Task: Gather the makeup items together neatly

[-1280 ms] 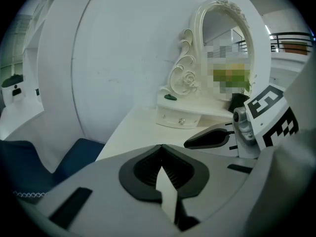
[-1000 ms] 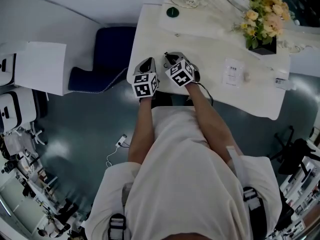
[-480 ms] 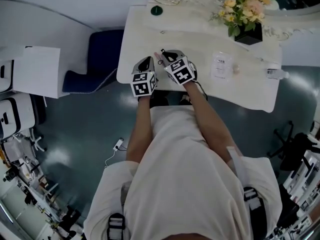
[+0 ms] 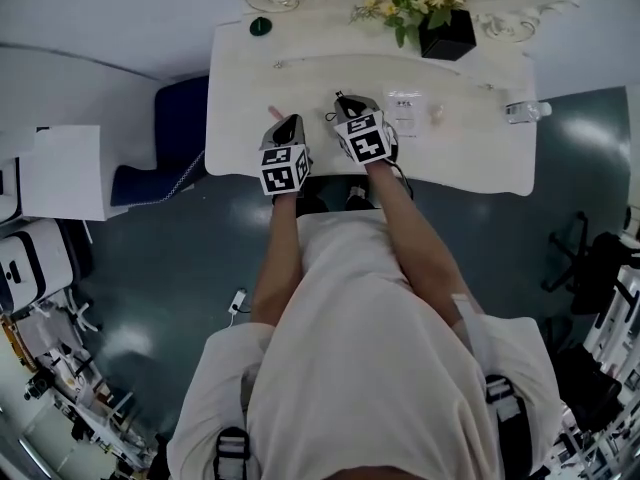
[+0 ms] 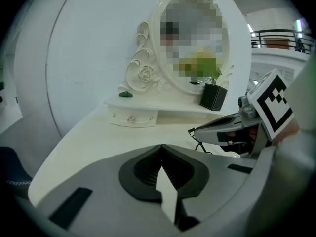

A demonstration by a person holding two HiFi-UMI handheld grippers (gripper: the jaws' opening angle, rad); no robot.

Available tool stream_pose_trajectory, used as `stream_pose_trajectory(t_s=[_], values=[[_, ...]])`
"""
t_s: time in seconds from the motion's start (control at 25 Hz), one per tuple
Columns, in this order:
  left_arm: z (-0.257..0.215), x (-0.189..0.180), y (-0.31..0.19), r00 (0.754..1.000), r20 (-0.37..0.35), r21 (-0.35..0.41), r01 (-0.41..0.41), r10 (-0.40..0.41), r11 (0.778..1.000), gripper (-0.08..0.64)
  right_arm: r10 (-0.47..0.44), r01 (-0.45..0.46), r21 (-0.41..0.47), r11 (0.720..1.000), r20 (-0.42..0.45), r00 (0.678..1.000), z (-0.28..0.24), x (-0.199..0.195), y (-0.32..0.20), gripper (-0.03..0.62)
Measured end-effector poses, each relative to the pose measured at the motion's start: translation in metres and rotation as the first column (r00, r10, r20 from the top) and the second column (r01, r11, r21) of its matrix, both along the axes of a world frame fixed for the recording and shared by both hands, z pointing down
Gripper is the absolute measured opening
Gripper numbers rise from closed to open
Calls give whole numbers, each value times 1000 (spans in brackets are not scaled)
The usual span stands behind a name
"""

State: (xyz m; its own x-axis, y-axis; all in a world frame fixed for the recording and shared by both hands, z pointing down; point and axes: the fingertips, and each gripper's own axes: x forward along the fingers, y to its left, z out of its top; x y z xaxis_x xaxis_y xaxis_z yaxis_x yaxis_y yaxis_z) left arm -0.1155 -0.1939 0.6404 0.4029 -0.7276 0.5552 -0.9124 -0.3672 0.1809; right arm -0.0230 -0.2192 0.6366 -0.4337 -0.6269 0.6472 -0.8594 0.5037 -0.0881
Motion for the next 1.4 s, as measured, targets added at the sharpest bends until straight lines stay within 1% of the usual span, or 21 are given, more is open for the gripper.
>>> stream_pose_trajectory(t_s=[0.12, 0.28, 0.44, 0.56, 0.96, 1.2, 1.4], values=[[-1, 12, 4, 1000, 5, 3, -14, 14, 1000, 14, 55, -55, 4, 998, -40, 998, 3, 28, 2, 48], [0, 18, 9, 1000, 14, -1, -18, 18, 1000, 15, 140, -142, -22, 990, -81, 987, 13, 56, 5, 48], [0, 17, 12, 1000, 23, -4, -12, 12, 1000, 15, 188, -195, -47, 980, -117, 975, 22, 70, 8, 48], [-1, 15, 13, 1000, 28, -5, -5, 5, 1000, 15, 215, -223, -65, 973, -114, 970, 27, 75, 9, 48], [0, 5, 19, 999, 40, -10, 12, -12, 1000, 15, 277, -283, -78, 956, -80, 958, 36, 83, 3, 49], [1, 5, 22, 999, 35, -11, 10, -10, 1000, 15, 285, -290, -67, 955, -71, 956, 34, 85, 4, 51], [3, 4, 22, 999, 27, -13, 19, -19, 1000, 15, 280, -282, -46, 958, -53, 959, 26, 81, 5, 69]])
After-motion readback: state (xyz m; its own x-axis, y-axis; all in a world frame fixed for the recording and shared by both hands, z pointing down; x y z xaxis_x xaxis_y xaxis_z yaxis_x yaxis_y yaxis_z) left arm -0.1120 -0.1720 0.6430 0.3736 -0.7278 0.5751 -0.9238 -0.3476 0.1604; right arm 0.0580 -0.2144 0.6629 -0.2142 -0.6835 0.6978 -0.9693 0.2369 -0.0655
